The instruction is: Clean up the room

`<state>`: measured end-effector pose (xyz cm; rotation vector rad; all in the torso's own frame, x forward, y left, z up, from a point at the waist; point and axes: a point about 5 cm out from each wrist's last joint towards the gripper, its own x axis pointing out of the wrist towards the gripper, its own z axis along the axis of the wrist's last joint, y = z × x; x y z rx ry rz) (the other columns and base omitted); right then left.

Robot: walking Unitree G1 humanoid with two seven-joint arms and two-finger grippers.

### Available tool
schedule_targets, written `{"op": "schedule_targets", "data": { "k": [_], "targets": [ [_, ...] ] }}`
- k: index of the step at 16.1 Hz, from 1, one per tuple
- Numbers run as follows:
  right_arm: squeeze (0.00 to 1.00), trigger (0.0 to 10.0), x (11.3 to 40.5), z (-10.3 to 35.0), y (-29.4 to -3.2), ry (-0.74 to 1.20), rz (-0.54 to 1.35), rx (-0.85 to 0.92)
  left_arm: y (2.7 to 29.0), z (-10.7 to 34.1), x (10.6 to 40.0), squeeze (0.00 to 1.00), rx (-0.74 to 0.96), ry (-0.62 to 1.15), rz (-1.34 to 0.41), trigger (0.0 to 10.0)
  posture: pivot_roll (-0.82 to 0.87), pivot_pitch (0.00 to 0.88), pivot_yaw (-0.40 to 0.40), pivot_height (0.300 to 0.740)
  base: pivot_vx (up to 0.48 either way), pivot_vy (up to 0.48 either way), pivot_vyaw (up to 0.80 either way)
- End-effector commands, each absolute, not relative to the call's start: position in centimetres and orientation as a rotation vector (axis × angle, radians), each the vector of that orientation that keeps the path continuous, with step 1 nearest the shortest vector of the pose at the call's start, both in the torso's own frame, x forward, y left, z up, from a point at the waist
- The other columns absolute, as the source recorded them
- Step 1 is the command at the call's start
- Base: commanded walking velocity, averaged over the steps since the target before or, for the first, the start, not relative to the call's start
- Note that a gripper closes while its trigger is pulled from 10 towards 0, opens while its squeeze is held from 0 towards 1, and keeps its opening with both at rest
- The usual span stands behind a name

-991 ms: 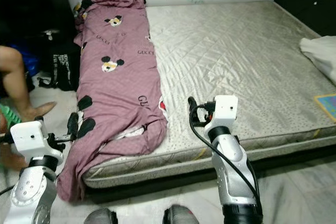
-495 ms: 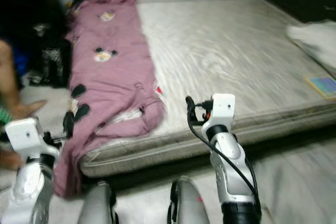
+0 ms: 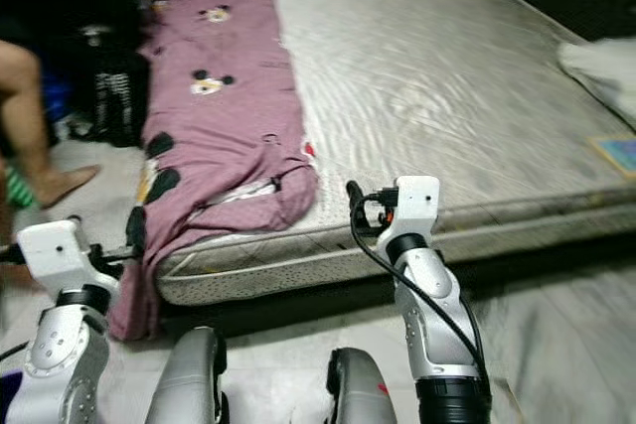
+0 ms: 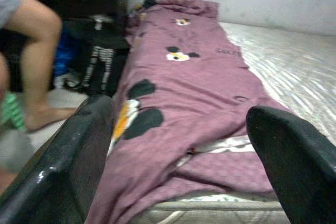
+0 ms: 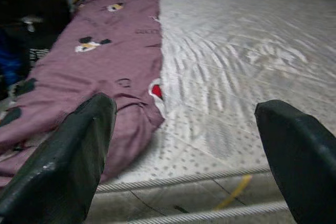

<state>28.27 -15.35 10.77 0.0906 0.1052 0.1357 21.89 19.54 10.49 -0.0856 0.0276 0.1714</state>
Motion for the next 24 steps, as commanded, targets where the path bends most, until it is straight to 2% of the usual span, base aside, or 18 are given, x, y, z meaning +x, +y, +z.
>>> {"op": "schedule_targets", "data": {
  "k": [1, 5, 11, 24],
  "targets": [
    [0.0, 10.0, 28.6, 11.06, -15.4, 0.097, 0.137, 0.084, 19.37, 11.07, 22.12, 0.0, -0.089, 0.001, 0.153, 10.0, -0.06, 0.04, -0.036, 0.636, 0.292, 0.0, 0.0],
    [0.0, 10.0, 28.74, 11.09, -15.26, 0.096, 0.145, 0.084, 19.35, 11.06, 22.23, 0.0, -0.093, 0.004, 0.149, 10.0, -0.06, 0.044, -0.036, 0.636, 0.218, 0.0, 0.0],
    [0.0, 10.0, 28.97, 11.18, -14.99, 0.092, 0.155, 0.084, 19.64, 11.08, 22.64, 0.0, -0.105, 0.002, 0.151, 10.0, -0.06, 0.043, -0.036, 0.636, 0.289, 0.0, 0.45],
    [0.0, 10.0, 29.17, 10.98, -14.92, 0.098, 0.157, 0.086, 19.56, 10.88, 23.06, 0.0, -0.104, 0.013, 0.149, 10.0, -0.06, 0.034, -0.035, 0.636, 0.378, 0.0, 0.0]
  ]
}}
